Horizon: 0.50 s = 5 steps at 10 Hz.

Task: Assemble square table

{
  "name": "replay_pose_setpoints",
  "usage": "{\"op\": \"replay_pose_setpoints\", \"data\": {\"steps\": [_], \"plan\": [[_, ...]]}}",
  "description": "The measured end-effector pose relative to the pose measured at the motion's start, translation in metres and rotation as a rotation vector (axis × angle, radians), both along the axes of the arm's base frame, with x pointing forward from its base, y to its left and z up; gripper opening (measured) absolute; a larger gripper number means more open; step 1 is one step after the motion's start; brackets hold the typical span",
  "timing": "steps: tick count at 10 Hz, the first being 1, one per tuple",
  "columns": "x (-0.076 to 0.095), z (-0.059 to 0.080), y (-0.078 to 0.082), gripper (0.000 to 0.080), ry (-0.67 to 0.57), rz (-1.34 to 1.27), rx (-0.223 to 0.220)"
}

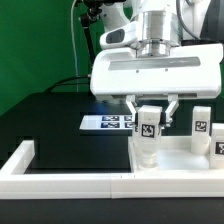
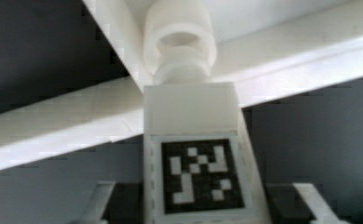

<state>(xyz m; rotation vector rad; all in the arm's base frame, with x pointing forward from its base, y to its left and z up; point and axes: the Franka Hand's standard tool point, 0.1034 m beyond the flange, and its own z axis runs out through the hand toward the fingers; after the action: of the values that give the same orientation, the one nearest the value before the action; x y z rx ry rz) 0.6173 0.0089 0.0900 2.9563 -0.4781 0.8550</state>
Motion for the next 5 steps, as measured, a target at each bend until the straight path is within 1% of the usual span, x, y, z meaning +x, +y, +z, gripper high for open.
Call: {"op": "replay_pose_setpoints", "data": {"steps": [3,5], "plan": [[-0.0012,-0.0067,-0.001,0.0291,0.006,0.0,-0.006],[-0.0012,-0.0111,-0.003,0.0291,-0.005,0.0,-0.018]]}}
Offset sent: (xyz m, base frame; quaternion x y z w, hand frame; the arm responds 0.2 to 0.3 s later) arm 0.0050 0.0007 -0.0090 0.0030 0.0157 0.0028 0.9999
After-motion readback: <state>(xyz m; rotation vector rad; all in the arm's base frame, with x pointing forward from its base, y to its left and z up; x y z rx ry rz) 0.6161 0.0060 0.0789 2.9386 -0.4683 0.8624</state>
